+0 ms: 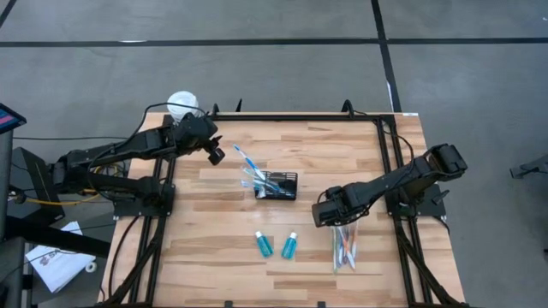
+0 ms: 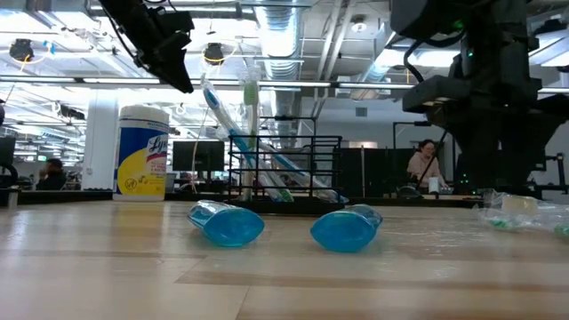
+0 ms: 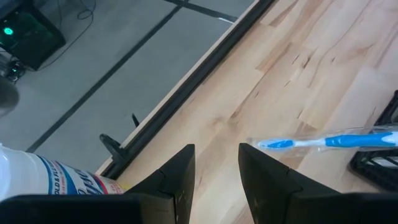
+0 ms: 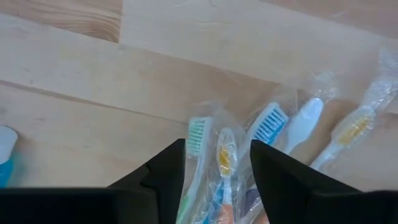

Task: Pick & Place toothbrushing station
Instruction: Put the orange toothbrush into the mesh

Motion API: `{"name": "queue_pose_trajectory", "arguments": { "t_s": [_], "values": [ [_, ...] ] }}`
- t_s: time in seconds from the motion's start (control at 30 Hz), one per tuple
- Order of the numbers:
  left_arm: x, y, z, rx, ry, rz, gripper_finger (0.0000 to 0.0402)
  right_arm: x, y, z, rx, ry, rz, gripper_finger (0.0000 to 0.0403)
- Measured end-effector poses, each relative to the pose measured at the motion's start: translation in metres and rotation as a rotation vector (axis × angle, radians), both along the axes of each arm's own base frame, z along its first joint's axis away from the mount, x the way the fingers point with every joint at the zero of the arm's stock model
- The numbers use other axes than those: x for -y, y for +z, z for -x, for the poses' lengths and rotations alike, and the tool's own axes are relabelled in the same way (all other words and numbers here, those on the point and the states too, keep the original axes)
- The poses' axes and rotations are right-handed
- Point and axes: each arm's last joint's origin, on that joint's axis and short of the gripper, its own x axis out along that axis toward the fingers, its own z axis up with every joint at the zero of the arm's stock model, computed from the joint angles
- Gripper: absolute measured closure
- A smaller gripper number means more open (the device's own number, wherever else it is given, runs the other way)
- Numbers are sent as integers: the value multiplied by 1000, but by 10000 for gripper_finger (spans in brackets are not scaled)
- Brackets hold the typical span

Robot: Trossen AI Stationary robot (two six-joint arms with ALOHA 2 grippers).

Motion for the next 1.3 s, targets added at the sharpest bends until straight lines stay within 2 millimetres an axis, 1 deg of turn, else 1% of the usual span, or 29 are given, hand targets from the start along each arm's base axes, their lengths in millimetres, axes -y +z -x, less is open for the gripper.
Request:
{"name": "queue_pose_trajectory", "arguments": {
  "t_s": [0.5, 0.57, 0.67, 0.73, 0.8, 0.9, 0.97, 1.0, 1.07, 1.17, 1.2, 1.3],
  "values": [
    [0, 1, 0, 9, 2, -1, 284, 0, 0, 1, -5, 2, 21, 270],
    [0, 1, 0, 9, 1, -1, 284, 0, -2, 0, 1, 5, 50, 266],
    [0, 1, 0, 8, 1, -2, 284, -1, -11, -4, -6, 8, 61, 249],
    [0, 1, 0, 8, 0, -3, 284, -4, -18, -12, 25, 9, 47, 234],
    [0, 1, 0, 8, 0, -2, 284, -5, -27, -16, 19, 9, 34, 220],
    [0, 1, 0, 5, -2, -4, 284, -7, -32, -19, 17, -14, 29, 215],
    [0, 1, 0, 4, -3, -5, 284, -7, -33, -18, 2, -18, 34, 231],
    [0, 1, 0, 4, -3, -5, 284, -6, -32, -16, -7, -18, 38, 246],
    [0, 1, -1, 4, -4, -5, 284, -5, -30, -15, -9, -19, 57, 289],
    [0, 1, -1, 3, -4, -6, 284, -3, -24, -11, -6, -20, 101, 370],
    [0, 1, 0, 3, -4, -5, 284, -2, -22, -11, 4, -17, 112, 386],
    [0, 1, -1, 3, -4, -6, 284, 2, -16, -11, 28, -10, 120, 392]
  ]
}}
